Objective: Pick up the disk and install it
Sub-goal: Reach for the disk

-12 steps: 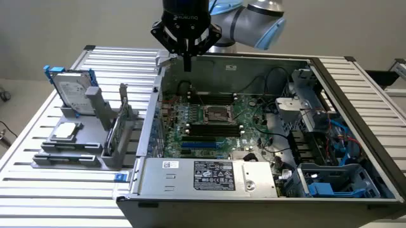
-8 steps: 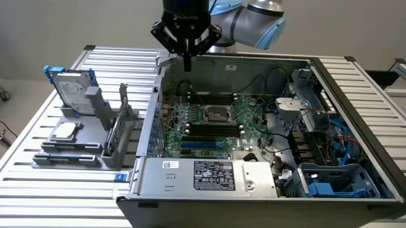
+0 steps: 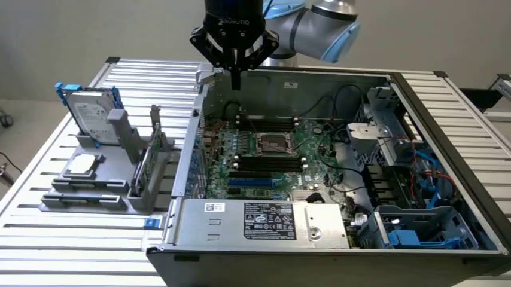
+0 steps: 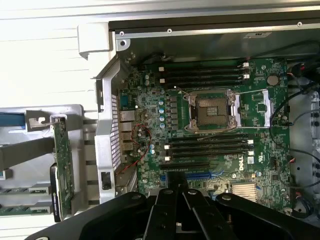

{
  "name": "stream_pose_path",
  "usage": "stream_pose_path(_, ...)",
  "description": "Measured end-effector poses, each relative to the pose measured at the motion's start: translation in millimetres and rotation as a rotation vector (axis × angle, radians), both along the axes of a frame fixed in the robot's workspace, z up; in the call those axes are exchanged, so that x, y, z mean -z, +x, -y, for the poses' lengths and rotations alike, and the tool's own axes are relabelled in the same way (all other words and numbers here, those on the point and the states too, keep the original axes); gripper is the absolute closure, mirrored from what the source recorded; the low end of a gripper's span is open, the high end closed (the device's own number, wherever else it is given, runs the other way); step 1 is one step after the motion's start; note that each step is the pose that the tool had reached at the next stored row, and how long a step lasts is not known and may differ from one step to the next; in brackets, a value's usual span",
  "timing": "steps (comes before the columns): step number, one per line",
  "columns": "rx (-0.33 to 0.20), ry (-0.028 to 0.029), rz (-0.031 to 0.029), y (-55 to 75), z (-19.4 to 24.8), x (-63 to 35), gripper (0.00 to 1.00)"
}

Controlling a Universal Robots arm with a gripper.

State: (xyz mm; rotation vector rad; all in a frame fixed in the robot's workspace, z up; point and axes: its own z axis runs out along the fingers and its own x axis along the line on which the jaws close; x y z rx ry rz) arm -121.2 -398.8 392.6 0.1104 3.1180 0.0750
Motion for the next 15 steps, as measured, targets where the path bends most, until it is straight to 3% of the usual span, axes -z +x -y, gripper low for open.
stream_pose_path(4,0.000,0.0000,0.0000,-3.3,-1.7,0.0,0.89)
stream_pose_path(10,0.000,-0.0001,-0.0001,-23.3,-16.8,0.0,0.89)
stream_pose_path(15,0.000,0.0001,0.0001,-42.6,-25.6,0.0,0.89)
